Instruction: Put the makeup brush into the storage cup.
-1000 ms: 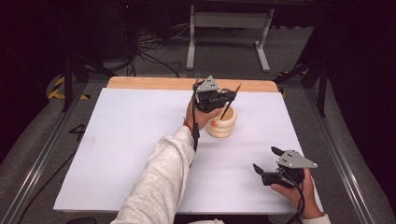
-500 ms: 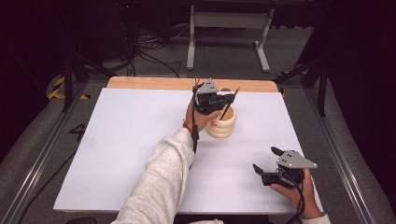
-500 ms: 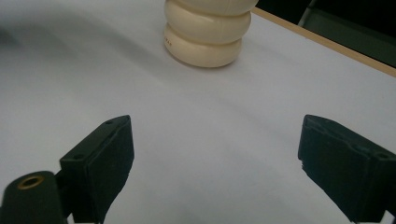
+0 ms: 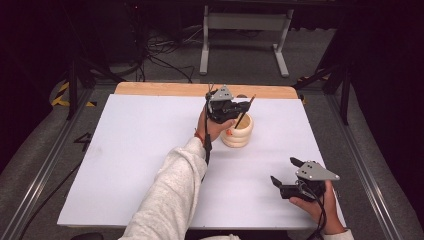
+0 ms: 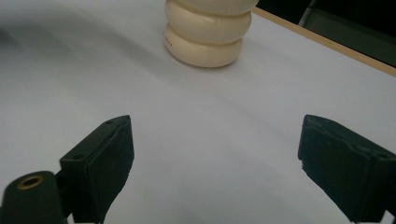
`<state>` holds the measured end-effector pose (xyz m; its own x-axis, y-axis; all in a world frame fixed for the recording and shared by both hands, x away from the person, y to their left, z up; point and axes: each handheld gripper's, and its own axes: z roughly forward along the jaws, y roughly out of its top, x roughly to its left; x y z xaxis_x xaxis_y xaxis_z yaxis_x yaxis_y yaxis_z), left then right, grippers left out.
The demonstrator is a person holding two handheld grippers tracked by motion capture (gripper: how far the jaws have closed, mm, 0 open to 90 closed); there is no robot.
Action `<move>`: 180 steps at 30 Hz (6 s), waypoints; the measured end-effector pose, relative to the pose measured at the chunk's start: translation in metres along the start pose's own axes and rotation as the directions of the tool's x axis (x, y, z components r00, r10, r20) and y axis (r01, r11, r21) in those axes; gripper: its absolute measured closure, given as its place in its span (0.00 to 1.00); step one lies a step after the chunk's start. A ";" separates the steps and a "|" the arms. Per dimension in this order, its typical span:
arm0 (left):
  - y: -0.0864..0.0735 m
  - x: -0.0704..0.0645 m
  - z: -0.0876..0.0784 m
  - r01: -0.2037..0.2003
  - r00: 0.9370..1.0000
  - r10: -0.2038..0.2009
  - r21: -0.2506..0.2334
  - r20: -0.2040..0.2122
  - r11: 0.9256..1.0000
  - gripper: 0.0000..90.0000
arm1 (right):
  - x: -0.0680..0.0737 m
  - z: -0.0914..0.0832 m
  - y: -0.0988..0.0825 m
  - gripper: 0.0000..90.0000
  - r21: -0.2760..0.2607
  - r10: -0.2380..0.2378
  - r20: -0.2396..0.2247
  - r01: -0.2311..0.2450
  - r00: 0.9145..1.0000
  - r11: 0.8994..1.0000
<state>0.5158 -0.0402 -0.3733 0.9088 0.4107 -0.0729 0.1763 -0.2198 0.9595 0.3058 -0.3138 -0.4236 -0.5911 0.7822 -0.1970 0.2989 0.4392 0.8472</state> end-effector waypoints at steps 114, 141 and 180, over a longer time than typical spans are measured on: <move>0.000 -0.003 -0.050 -0.066 0.976 0.103 0.192 -0.192 0.979 0.10 | 0.005 0.003 0.002 0.13 0.013 -0.021 -0.010 0.022 1.000 1.000; -0.003 -0.021 -0.069 -0.177 0.956 0.235 0.289 -0.177 0.941 0.08 | 0.005 0.003 0.002 0.13 0.017 -0.029 -0.011 0.029 1.000 0.999; -0.016 -0.044 -0.099 -0.250 0.937 0.312 0.325 -0.156 0.912 0.08 | 0.008 0.004 0.002 0.13 0.023 -0.037 -0.017 0.038 0.999 0.999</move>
<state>0.4358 0.0331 -0.3586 0.8480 0.4540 0.2735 0.0563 -0.5903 0.8052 0.3050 -0.3051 -0.4257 -0.6147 0.7576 -0.2198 0.2940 0.4786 0.8274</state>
